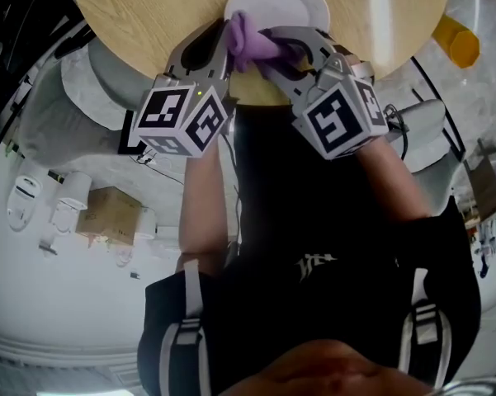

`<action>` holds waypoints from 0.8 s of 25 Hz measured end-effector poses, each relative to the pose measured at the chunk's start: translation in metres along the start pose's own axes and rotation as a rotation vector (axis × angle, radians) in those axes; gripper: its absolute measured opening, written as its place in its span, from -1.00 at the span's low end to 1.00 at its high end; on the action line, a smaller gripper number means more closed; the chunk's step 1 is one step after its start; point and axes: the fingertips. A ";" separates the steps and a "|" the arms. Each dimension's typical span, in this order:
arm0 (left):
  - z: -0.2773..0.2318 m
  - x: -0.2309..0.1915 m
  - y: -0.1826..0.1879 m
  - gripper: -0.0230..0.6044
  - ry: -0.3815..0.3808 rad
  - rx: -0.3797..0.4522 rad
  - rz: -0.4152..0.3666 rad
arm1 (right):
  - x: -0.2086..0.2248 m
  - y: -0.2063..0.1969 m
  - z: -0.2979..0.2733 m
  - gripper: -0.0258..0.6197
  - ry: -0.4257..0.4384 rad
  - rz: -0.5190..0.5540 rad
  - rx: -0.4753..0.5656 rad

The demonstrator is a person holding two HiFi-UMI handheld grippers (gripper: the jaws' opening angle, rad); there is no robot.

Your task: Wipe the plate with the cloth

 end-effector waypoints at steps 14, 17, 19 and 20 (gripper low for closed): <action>-0.002 -0.004 -0.002 -0.81 0.003 -0.007 -0.036 | 0.051 -0.058 0.074 -0.64 -0.143 -0.075 -0.087; -0.008 -0.002 -0.009 -0.78 -0.006 -0.045 -0.061 | 0.051 -0.044 0.078 -0.63 -0.130 -0.074 -0.044; -0.012 0.003 -0.016 -0.65 -0.037 -0.080 -0.096 | 0.047 -0.032 0.081 -0.63 -0.112 -0.083 -0.006; -0.014 0.004 -0.018 -0.53 -0.051 -0.087 -0.117 | 0.048 -0.025 0.082 -0.63 -0.104 -0.079 0.015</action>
Point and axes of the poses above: the fingertips, and each gripper's own axes: z backward along the fingers, x to its right, y out of its top, and after that the axes turned 2 degrees about -y, right-handed
